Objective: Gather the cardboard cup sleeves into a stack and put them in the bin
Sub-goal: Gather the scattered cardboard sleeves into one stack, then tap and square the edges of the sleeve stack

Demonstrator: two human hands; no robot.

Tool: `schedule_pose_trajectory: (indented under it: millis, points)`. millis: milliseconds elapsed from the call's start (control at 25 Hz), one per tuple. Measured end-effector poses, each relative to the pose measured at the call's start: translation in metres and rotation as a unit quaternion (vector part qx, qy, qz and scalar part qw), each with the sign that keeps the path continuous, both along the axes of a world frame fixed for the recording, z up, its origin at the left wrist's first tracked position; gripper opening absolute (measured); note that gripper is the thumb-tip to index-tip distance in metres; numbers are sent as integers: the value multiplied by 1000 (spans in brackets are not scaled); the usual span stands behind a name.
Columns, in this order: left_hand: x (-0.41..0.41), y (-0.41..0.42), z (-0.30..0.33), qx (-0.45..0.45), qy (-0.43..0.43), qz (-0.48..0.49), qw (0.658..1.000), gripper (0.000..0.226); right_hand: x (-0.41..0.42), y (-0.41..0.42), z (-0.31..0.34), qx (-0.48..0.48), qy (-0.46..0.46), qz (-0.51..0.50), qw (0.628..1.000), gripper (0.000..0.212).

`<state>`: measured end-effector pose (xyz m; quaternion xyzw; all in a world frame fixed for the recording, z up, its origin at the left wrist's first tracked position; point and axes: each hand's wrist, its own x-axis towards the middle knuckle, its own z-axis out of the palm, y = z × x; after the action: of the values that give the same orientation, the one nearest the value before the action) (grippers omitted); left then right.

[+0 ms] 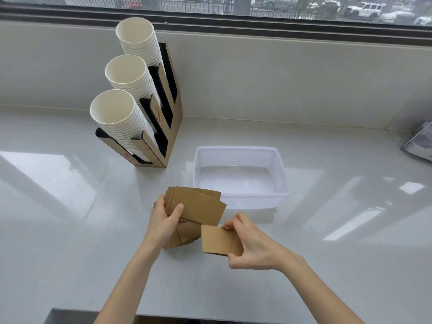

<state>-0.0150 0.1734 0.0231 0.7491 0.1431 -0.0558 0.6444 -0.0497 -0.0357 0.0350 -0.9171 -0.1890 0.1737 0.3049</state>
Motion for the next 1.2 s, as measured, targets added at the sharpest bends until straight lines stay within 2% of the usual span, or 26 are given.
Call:
schedule_pose_trajectory:
  millis: [200, 440, 640, 760, 840, 920, 1040, 1120, 1200]
  points:
    - [-6, -7, 3, -35, 15, -38, 999, 18, 16, 13, 8, -22, -98, -33, 994, 63]
    - [-12, -19, 7, -125, 45, -73, 988, 20, 22, 28, 4, -36, -144, -42, 988, 61]
    - [-14, -26, 4, -83, 18, -87, 993, 22, 21, 27, 1, -19, -142, -48, 989, 62]
    - [-13, -27, 2, -81, 5, -76, 994, 21, 18, 17, -4, 21, -116, -98, 988, 70]
    - [-12, -26, 1, -81, -3, -75, 994, 21, 17, 8, -5, 95, -70, -179, 977, 71]
    - [-12, -29, 1, -88, -10, -90, 992, 20, 16, -3, -6, 192, 7, -252, 949, 70]
    - [-14, -39, 0, -104, -20, -122, 987, 19, 15, -12, -8, 301, 102, -290, 903, 67]
    - [-16, -50, -2, -109, -28, -144, 983, 18, 13, -15, -10, 309, 100, -313, 893, 64]
    - [-17, -58, -7, -73, -34, -168, 982, 19, 9, -19, -13, 310, 76, -332, 888, 64]
